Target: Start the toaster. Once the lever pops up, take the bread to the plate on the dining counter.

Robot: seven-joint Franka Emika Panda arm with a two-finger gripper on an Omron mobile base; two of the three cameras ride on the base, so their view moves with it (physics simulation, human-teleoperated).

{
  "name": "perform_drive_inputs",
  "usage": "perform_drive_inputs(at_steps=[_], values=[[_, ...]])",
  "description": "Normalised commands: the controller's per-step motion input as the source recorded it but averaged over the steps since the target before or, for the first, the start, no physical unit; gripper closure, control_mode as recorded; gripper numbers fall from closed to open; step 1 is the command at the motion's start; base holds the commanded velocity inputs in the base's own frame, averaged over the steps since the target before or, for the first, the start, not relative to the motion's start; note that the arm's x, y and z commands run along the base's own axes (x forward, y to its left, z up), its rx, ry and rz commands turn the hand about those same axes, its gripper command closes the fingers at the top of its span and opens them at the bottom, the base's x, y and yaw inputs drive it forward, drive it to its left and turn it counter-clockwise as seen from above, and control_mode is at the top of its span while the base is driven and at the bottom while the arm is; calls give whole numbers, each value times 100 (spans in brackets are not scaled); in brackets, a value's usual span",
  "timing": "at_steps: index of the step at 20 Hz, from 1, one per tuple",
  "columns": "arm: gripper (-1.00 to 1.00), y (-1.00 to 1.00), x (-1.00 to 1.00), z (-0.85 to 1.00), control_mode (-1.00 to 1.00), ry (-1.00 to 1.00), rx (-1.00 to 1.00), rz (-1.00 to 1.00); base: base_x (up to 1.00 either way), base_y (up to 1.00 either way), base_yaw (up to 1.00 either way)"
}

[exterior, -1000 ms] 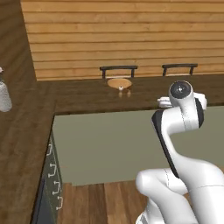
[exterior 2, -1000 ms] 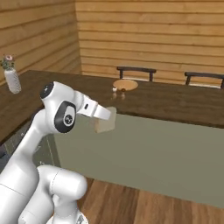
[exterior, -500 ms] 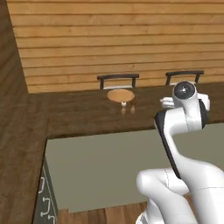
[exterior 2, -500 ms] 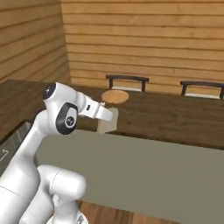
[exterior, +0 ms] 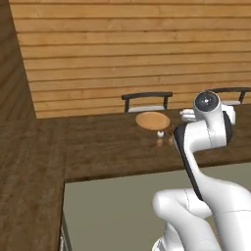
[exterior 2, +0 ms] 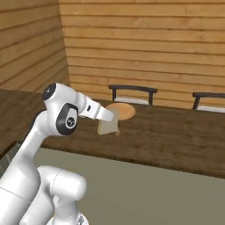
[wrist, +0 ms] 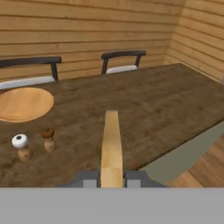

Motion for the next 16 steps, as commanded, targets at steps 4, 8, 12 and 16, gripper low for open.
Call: perform_drive_inputs(at_steps=[4, 8, 12, 16], values=[[100, 0, 0, 0, 100, 0, 0, 0, 68, 38, 0], [100, 0, 0, 0, 100, 0, 0, 0, 64, 38, 0], [100, 10, 10, 0, -100, 0, -3, 0, 22, 15, 0], [100, 28, 29, 0, -100, 3, -6, -8, 0, 0, 0]])
